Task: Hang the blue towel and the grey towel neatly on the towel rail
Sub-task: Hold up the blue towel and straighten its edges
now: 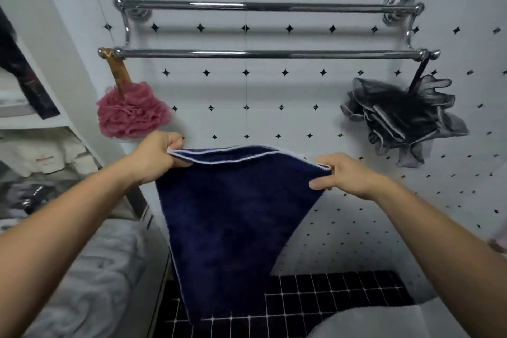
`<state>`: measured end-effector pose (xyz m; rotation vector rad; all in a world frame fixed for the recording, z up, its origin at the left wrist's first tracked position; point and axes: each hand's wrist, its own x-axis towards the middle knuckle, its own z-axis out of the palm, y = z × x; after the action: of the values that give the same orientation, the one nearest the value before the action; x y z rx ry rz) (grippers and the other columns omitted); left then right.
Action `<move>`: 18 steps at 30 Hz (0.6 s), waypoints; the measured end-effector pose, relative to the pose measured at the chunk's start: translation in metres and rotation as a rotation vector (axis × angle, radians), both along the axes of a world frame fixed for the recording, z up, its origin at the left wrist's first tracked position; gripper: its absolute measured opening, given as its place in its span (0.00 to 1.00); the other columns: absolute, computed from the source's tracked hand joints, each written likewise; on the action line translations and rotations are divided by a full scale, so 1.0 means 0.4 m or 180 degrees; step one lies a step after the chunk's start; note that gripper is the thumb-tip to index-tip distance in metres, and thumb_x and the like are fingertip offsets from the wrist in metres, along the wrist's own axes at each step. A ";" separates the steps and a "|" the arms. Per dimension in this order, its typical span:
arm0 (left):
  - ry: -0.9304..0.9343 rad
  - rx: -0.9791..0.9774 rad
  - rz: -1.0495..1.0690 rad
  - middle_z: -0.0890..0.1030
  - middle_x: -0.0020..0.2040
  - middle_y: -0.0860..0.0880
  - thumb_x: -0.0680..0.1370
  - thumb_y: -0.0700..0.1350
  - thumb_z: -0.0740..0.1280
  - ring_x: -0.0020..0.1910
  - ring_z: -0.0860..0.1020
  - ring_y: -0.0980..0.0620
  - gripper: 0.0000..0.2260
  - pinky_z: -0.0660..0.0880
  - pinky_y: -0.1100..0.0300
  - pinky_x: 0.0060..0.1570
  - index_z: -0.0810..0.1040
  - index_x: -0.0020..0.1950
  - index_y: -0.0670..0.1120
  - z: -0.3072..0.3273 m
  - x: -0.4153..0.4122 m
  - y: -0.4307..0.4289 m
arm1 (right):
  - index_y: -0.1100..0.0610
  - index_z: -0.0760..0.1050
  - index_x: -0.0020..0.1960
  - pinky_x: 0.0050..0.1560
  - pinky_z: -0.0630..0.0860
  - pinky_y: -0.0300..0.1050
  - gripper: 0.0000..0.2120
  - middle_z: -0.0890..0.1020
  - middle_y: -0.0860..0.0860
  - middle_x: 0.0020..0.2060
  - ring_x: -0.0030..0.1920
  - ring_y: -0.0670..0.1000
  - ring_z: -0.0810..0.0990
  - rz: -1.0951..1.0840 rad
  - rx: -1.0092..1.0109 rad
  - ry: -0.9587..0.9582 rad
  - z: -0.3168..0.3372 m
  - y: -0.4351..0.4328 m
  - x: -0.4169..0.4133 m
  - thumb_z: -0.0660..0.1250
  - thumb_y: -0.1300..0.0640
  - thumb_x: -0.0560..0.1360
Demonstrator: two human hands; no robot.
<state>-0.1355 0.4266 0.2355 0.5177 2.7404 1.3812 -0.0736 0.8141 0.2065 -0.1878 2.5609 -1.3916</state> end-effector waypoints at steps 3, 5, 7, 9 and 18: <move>0.0033 -0.0283 0.0121 0.69 0.24 0.58 0.65 0.29 0.78 0.23 0.64 0.61 0.22 0.61 0.68 0.25 0.66 0.32 0.45 0.006 0.013 -0.037 | 0.55 0.83 0.42 0.37 0.72 0.48 0.02 0.81 0.54 0.35 0.33 0.51 0.74 -0.0413 -0.0078 0.0280 0.005 0.026 -0.033 0.75 0.60 0.70; 0.0163 -0.0708 0.0226 0.76 0.31 0.52 0.66 0.34 0.78 0.28 0.71 0.59 0.13 0.68 0.63 0.30 0.74 0.36 0.44 -0.004 0.011 -0.030 | 0.56 0.81 0.46 0.29 0.73 0.44 0.02 0.81 0.56 0.41 0.31 0.50 0.75 -0.0946 -0.0381 0.0303 -0.003 0.010 -0.061 0.71 0.61 0.74; 0.0374 -0.1533 0.0247 0.76 0.31 0.46 0.71 0.39 0.76 0.32 0.74 0.49 0.12 0.67 0.57 0.33 0.74 0.35 0.45 -0.031 -0.004 -0.018 | 0.58 0.78 0.53 0.23 0.73 0.40 0.04 0.82 0.56 0.49 0.29 0.49 0.81 -0.1045 -0.0507 0.0117 -0.013 -0.039 -0.076 0.66 0.61 0.78; 0.0575 -0.1868 0.0382 0.74 0.31 0.44 0.74 0.43 0.73 0.35 0.76 0.43 0.14 0.67 0.55 0.35 0.72 0.31 0.46 -0.052 -0.017 -0.029 | 0.59 0.76 0.58 0.26 0.78 0.40 0.08 0.82 0.56 0.56 0.32 0.53 0.85 -0.0672 -0.0688 -0.0282 -0.002 -0.088 -0.059 0.64 0.62 0.79; -0.0548 -0.1150 -0.0472 0.83 0.36 0.42 0.74 0.43 0.73 0.36 0.76 0.52 0.07 0.76 0.55 0.42 0.82 0.40 0.41 -0.048 0.082 -0.107 | 0.61 0.78 0.56 0.35 0.83 0.40 0.28 0.84 0.64 0.51 0.37 0.56 0.87 -0.0431 -0.0887 -0.0354 0.024 -0.041 -0.001 0.81 0.49 0.62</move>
<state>-0.1028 0.3837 0.2162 0.5361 2.6589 0.8293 -0.0742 0.7977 0.2161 0.0193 2.3203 -1.7541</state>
